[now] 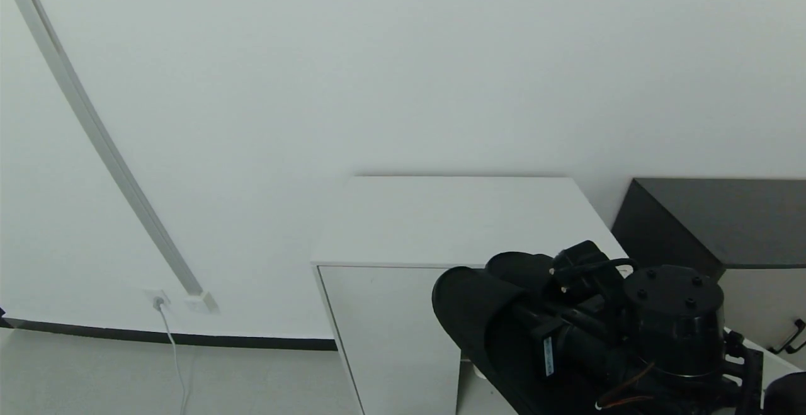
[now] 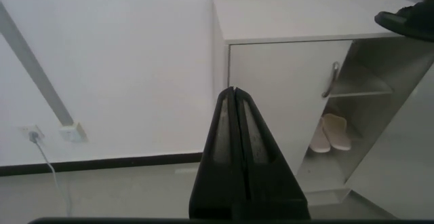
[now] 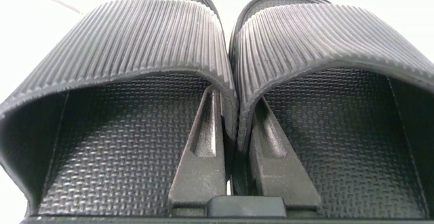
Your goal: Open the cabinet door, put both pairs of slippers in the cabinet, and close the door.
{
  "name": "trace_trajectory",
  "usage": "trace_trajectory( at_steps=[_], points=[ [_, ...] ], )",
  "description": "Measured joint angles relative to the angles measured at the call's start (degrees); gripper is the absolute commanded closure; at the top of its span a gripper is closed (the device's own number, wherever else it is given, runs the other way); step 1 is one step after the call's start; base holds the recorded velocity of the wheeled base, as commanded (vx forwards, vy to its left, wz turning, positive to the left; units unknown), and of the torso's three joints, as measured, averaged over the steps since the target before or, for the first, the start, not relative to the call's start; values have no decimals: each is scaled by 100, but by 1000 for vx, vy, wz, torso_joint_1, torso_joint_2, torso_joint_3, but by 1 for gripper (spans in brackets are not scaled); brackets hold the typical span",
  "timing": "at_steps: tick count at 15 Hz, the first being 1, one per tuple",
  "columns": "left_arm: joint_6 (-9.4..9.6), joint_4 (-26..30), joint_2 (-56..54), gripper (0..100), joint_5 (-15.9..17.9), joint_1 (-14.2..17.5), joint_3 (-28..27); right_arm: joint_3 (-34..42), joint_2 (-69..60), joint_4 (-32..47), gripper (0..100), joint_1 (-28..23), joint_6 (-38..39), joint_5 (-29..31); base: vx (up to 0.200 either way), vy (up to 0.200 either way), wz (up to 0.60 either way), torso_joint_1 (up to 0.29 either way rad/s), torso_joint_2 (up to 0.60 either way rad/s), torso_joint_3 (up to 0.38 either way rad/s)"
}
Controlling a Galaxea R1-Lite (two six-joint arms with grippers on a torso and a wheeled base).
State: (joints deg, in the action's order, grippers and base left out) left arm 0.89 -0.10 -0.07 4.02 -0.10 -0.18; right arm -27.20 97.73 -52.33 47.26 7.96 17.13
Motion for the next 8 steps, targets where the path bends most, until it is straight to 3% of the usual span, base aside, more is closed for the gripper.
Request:
trace_trajectory(
  at_steps=[5,8],
  points=[
    [0,2,0,100,2,2,0,22,0,-7,100,-5,20,0,0,-200,0,2,-1,1],
    [0,5,0,100,2,2,2,22,0,-13,100,-13,27,9,0,0,0,0,0,0]
  ],
)
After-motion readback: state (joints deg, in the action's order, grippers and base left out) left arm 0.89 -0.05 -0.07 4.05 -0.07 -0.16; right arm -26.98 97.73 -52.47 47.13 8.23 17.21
